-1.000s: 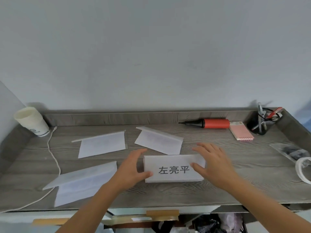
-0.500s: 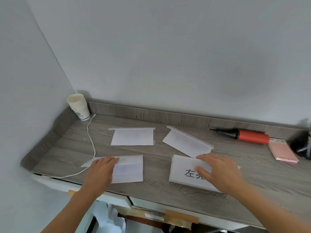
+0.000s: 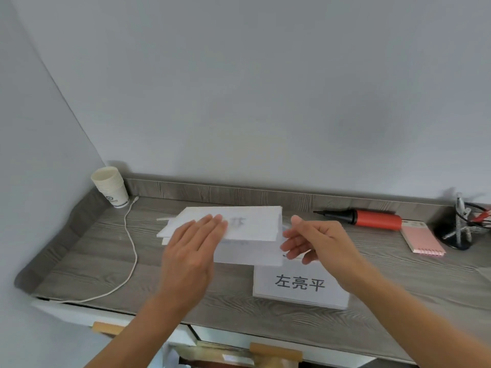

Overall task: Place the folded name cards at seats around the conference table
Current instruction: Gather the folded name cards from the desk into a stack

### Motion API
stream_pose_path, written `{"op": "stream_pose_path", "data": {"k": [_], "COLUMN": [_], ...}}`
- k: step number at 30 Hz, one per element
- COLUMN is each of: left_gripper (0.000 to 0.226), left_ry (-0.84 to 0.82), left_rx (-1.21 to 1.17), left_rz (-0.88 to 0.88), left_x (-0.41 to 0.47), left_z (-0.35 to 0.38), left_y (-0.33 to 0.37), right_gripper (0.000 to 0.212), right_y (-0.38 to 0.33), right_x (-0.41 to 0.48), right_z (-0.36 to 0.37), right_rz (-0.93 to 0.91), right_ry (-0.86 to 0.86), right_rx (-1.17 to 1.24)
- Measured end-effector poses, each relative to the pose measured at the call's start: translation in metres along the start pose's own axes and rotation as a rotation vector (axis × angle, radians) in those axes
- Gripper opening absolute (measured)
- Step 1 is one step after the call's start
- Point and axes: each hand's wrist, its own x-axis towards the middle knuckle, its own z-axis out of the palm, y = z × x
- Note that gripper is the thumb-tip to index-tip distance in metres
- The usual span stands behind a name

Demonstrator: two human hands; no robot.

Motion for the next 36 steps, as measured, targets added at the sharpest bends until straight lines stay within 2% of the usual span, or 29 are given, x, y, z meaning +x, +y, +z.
{"op": "stream_pose_path", "data": {"k": [2,5,7,9,10,11,13,15,16,18,21,26,28,32,36], "left_gripper": [0.043,0.046,0.039,0.031,0.037,0.045,0.052,0.042,0.037,0.029,0.018,0.030,0.028,0.024,0.026], "left_ry": [0.018,-0.011,-0.052,-0.097,-0.124,-0.151,-0.172,-0.184,-0.211,-0.285,-0.289,-0.270,-0.285,-0.333,-0.338], "left_rx": [-0.037,-0.071,-0.096,-0.133,-0.168,-0.220,-0.377,-0.560,-0.644,-0.821,-0.963,-0.950,-0.939,-0.841,-0.721], "left_rz": [0.052,0.099,0.160,0.189,0.147,0.051,-0.292,-0.643,-0.758,-0.888,-0.998,-1.061,-1.046,-0.952,-0.842], "left_x": [0.008,0.012,0.013,0.014,0.014,0.014,0.016,0.020,0.023,0.028,0.027,0.018,0.015,0.003,-0.011], "left_z": [0.010,0.025,0.032,0.036,0.036,0.034,0.027,0.027,0.029,0.037,0.048,0.059,0.062,0.067,0.070], "left_y": [0.017,0.033,0.041,0.043,0.043,0.041,0.037,0.030,0.028,0.030,0.045,0.048,0.047,0.047,0.050], "right_gripper": [0.037,0.021,0.016,0.015,0.014,0.014,0.013,0.013,0.013,0.014,0.017,0.010,0.009,0.024,0.036], "right_y": [-0.005,-0.003,0.001,0.005,0.008,0.011,0.018,0.027,0.033,0.046,0.066,0.089,0.095,0.110,0.119], "right_x": [-0.002,-0.007,-0.011,-0.013,-0.014,-0.016,-0.018,-0.018,-0.018,-0.017,-0.017,-0.023,-0.026,-0.028,-0.037], "right_z": [-0.003,-0.014,-0.026,-0.040,-0.047,-0.053,-0.067,-0.080,-0.085,-0.091,-0.092,-0.095,-0.094,-0.093,-0.091], "right_rz": [0.048,0.072,0.093,0.071,0.043,0.011,-0.056,-0.109,-0.123,-0.134,-0.147,-0.182,-0.189,-0.224,-0.157], "right_ry": [0.046,0.096,0.107,0.125,0.141,0.157,0.184,0.204,0.212,0.215,0.211,0.293,0.324,0.379,0.387], "right_rx": [0.098,0.191,0.251,0.247,0.219,0.183,0.106,0.055,0.038,-0.005,-0.121,-0.411,-0.504,-0.779,-0.978]}}
